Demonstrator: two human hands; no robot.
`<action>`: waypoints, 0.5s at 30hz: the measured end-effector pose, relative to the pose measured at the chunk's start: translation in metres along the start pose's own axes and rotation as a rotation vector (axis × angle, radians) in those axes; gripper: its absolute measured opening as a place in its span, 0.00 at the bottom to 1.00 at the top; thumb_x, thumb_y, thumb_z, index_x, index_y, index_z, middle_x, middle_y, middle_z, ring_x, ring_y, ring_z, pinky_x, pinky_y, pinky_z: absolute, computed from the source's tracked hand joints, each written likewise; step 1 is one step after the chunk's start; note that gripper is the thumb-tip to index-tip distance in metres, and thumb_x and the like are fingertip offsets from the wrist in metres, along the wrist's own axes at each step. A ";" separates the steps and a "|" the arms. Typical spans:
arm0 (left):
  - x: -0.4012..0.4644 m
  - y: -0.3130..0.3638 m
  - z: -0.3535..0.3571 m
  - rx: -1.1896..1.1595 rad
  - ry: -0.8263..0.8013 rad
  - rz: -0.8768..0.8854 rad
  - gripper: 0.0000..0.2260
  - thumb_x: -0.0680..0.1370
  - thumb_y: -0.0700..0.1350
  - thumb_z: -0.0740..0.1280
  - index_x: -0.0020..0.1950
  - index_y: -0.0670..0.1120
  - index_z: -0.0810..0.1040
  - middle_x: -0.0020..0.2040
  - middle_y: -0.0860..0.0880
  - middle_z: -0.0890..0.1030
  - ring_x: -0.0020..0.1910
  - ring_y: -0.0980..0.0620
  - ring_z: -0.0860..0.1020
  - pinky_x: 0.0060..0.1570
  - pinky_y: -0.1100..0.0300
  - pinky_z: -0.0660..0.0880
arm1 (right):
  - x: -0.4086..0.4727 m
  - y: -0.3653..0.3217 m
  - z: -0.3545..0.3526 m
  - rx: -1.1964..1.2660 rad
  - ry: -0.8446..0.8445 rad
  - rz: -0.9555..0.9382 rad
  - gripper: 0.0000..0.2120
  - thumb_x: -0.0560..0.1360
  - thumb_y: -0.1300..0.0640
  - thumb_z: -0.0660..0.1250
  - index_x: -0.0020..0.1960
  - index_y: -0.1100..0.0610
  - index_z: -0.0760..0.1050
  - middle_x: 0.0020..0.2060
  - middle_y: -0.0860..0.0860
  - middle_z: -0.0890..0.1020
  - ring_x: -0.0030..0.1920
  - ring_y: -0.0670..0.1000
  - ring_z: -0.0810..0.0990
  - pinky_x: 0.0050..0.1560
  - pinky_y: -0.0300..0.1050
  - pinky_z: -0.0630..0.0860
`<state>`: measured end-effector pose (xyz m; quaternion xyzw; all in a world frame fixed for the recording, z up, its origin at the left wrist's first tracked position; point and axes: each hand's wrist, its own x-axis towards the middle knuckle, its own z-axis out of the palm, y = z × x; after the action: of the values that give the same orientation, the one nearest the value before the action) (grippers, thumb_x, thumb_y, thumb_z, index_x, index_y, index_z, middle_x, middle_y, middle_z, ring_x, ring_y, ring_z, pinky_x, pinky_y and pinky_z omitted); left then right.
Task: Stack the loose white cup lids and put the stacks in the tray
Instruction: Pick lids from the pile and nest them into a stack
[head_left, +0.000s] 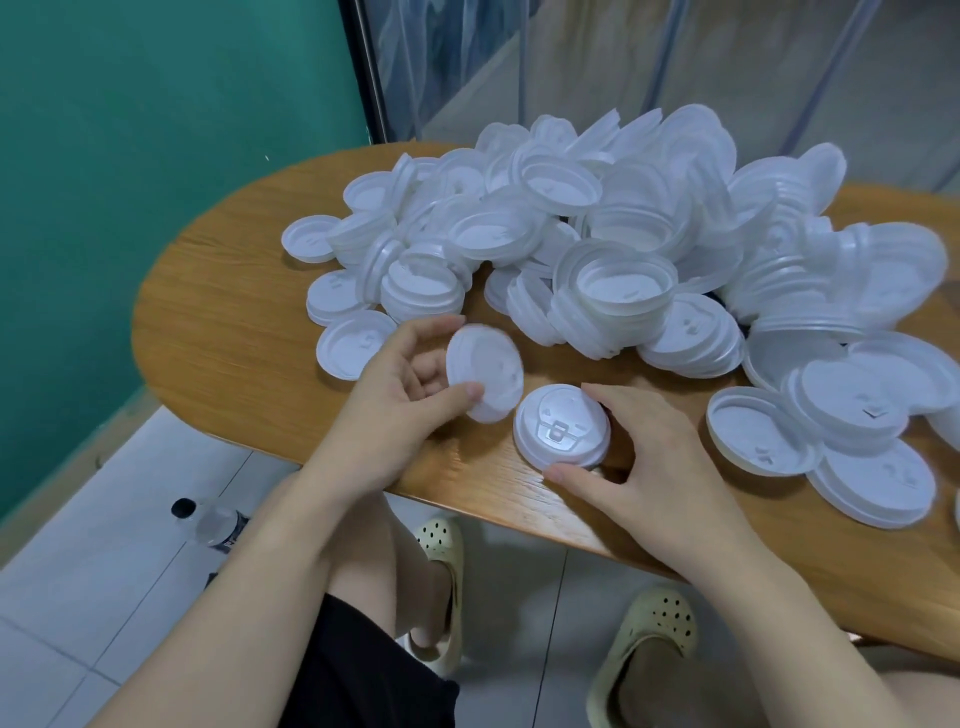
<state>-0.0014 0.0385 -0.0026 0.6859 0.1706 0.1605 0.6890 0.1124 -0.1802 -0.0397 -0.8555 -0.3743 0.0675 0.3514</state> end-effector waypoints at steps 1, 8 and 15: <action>0.002 -0.003 -0.002 0.043 0.003 -0.023 0.26 0.78 0.31 0.70 0.74 0.46 0.69 0.54 0.44 0.87 0.52 0.51 0.86 0.51 0.63 0.80 | 0.000 0.000 0.000 -0.005 -0.001 0.003 0.39 0.67 0.31 0.74 0.74 0.45 0.70 0.67 0.39 0.75 0.68 0.40 0.69 0.71 0.45 0.67; 0.004 -0.020 -0.008 0.797 0.057 0.101 0.28 0.78 0.52 0.73 0.77 0.54 0.70 0.54 0.62 0.77 0.47 0.64 0.74 0.53 0.69 0.71 | 0.001 -0.002 -0.001 -0.009 -0.006 0.028 0.40 0.66 0.31 0.74 0.74 0.46 0.71 0.68 0.40 0.75 0.69 0.42 0.70 0.73 0.51 0.68; 0.008 -0.028 -0.003 1.059 0.075 0.146 0.34 0.76 0.66 0.67 0.78 0.53 0.67 0.61 0.54 0.70 0.64 0.55 0.70 0.68 0.57 0.67 | 0.003 -0.002 -0.001 -0.016 -0.019 0.019 0.42 0.65 0.26 0.68 0.73 0.47 0.71 0.67 0.41 0.76 0.69 0.43 0.71 0.72 0.52 0.69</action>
<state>0.0038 0.0445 -0.0305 0.9435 0.2046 0.1245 0.2290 0.1140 -0.1774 -0.0369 -0.8610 -0.3700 0.0762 0.3405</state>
